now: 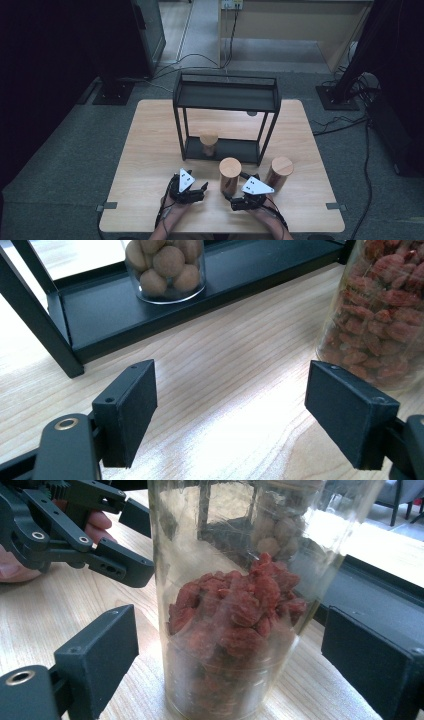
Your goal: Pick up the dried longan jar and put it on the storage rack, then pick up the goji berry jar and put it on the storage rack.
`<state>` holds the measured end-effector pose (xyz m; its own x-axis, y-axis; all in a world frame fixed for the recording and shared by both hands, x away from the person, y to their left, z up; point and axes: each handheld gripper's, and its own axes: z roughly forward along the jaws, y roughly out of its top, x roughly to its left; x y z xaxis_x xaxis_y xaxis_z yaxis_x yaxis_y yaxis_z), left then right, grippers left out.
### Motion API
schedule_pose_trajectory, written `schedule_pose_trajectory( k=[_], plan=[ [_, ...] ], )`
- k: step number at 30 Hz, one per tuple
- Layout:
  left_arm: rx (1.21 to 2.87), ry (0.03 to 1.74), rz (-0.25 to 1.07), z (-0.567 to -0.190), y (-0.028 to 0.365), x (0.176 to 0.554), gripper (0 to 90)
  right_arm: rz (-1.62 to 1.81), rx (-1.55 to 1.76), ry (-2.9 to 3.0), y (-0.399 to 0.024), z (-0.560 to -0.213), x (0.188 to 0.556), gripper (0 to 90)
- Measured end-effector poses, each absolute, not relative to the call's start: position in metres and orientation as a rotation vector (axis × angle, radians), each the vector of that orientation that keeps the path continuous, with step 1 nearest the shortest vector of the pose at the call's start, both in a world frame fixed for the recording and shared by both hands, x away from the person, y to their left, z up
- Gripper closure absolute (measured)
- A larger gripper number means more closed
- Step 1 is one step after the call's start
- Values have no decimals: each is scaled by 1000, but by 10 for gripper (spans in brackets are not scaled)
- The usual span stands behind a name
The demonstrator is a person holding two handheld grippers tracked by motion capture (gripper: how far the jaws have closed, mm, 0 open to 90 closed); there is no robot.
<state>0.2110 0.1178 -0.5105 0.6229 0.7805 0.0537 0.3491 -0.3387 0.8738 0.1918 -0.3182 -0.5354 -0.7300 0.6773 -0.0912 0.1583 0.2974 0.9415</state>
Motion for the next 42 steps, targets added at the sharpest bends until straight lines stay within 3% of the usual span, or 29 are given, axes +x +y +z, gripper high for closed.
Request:
schedule_pose_trajectory(
  k=[27,30,42],
  plan=[
    [2017,911,609,-503,106,216,210,1441,781,2081,-319,-535,192,81],
    [2018,912,613,-503,105,215,210,1453,790,2092,-321,-535,193,120],
    [2022,907,620,-503,104,215,210,1494,876,2109,-319,-533,202,133]
  ],
)
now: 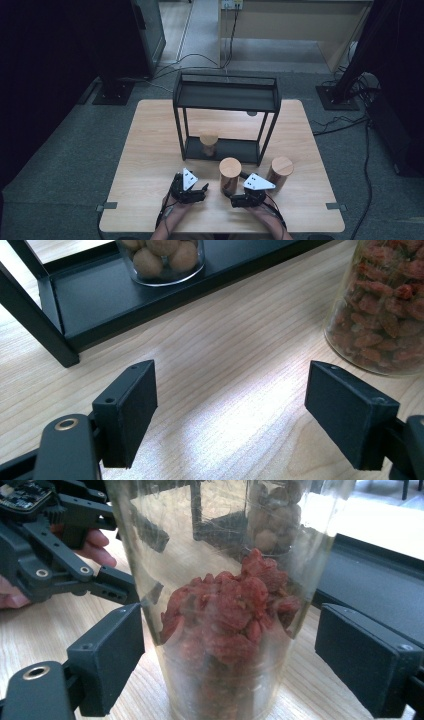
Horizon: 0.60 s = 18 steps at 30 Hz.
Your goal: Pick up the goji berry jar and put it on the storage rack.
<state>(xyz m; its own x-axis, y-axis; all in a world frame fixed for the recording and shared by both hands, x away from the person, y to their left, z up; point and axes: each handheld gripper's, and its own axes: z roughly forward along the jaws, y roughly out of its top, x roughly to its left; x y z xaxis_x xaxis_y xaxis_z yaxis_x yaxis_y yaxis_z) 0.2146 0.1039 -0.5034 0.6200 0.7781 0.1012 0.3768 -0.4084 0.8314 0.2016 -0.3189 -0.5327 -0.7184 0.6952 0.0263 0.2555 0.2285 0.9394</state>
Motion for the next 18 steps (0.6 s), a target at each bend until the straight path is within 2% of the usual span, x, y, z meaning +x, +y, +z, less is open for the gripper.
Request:
schedule_pose_trajectory(
  k=[9,18],
  plan=[
    [2022,905,626,-504,103,214,210,1504,949,2109,-312,-530,202,225],
    [2024,904,625,-503,103,214,210,1476,927,2075,-305,-532,194,244]
  ],
)
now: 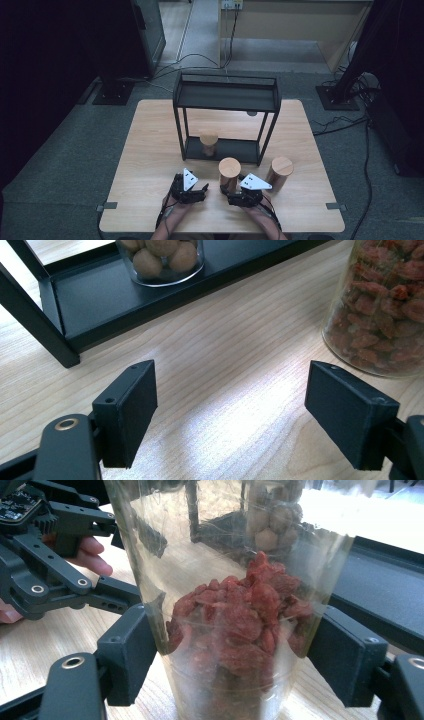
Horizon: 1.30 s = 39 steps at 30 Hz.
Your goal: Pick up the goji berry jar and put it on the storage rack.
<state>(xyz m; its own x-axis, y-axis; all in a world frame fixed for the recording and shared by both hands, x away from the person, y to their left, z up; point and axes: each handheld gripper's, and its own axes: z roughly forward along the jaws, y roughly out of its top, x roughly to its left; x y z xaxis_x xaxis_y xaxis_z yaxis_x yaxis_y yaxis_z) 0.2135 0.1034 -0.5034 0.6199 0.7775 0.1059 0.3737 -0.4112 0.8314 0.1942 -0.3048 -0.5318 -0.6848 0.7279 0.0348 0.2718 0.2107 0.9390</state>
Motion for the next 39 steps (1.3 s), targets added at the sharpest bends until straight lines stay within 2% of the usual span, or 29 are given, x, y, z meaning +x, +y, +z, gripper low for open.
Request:
schedule_pose_trajectory(
  k=[39],
  plan=[
    [2043,889,637,-503,100,213,210,1450,925,2004,-301,-526,186,249]
  ],
)
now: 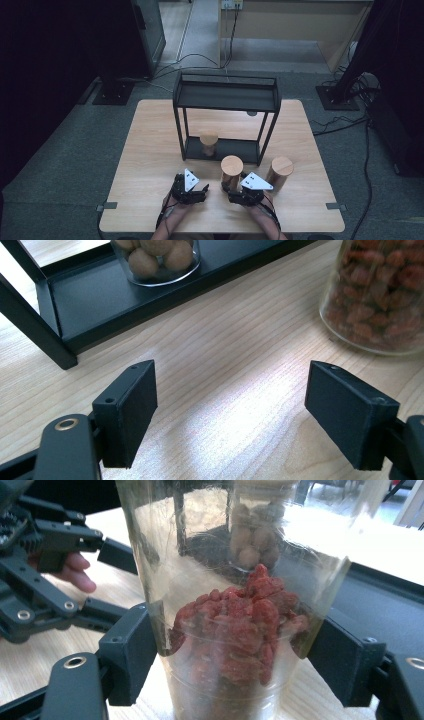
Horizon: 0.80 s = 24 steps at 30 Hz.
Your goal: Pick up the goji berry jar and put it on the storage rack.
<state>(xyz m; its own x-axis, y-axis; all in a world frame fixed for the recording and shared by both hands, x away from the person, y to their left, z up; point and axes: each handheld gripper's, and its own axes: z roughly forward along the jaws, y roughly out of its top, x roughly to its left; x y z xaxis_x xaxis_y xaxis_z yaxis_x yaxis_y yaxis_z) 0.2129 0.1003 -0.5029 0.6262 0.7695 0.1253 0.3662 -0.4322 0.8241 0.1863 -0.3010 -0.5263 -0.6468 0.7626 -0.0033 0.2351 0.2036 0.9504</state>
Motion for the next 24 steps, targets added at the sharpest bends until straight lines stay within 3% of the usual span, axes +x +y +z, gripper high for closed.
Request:
schedule_pose_trajectory(
  k=[24],
  plan=[
    [2046,880,649,-503,99,211,210,1422,922,1990,-288,-518,193,249]
  ],
)
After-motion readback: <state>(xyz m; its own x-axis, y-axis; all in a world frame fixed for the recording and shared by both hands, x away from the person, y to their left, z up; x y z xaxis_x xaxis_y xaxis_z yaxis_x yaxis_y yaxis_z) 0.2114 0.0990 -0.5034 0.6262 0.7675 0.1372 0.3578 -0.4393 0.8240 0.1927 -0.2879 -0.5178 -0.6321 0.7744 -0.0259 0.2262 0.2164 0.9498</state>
